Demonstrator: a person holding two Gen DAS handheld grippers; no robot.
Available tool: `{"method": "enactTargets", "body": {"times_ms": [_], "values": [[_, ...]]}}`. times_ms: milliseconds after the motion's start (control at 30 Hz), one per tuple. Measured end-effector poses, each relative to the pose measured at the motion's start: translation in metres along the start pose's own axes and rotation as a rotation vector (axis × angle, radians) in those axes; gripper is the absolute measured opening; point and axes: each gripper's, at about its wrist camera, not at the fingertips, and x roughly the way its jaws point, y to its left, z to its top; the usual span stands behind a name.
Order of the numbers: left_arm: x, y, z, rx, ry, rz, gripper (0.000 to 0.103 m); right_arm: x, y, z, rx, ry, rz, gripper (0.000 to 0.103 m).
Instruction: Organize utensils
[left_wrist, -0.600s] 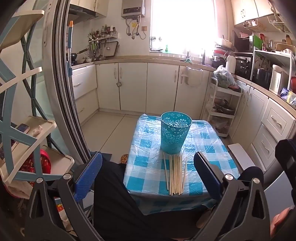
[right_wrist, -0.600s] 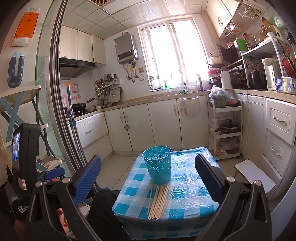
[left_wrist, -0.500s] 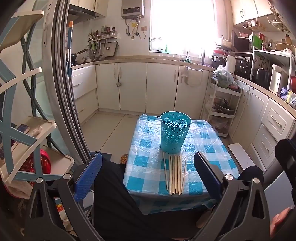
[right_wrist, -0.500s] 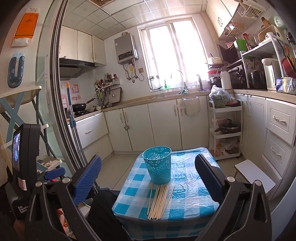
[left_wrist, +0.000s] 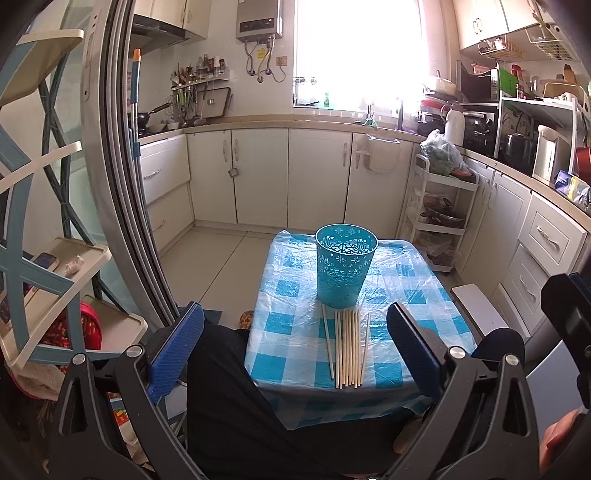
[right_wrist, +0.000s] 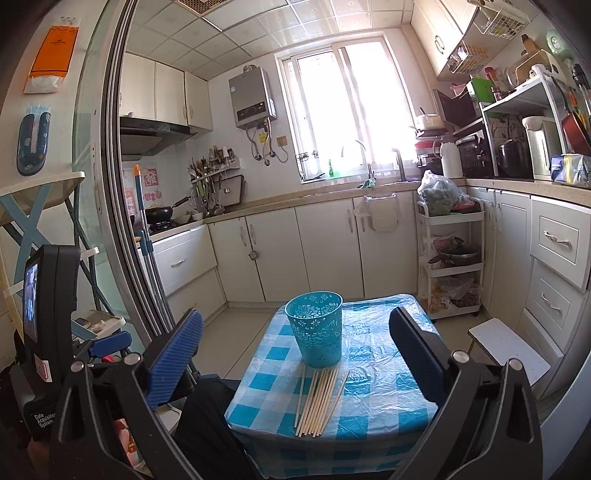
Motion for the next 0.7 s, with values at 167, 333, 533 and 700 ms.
{"method": "enactTargets", "body": {"times_ms": [167, 333, 533, 700], "values": [[0.001, -0.002, 0.0, 0.009, 0.015, 0.004, 0.095, 0.0, -0.003, 0.005, 0.001, 0.0, 0.001, 0.097], [0.001, -0.002, -0.001, 0.018, 0.021, -0.006, 0.095, 0.0, -0.001, 0.004, 0.002, 0.006, 0.001, 0.097], [0.004, -0.003, -0.003, 0.029, 0.031, -0.021, 0.095, 0.006, 0.001, -0.001, 0.002, 0.009, 0.001, 0.097], [0.015, -0.005, -0.006, 0.065, 0.061, -0.007, 0.095, 0.012, -0.001, -0.004, 0.005, 0.025, -0.002, 0.097]]}}
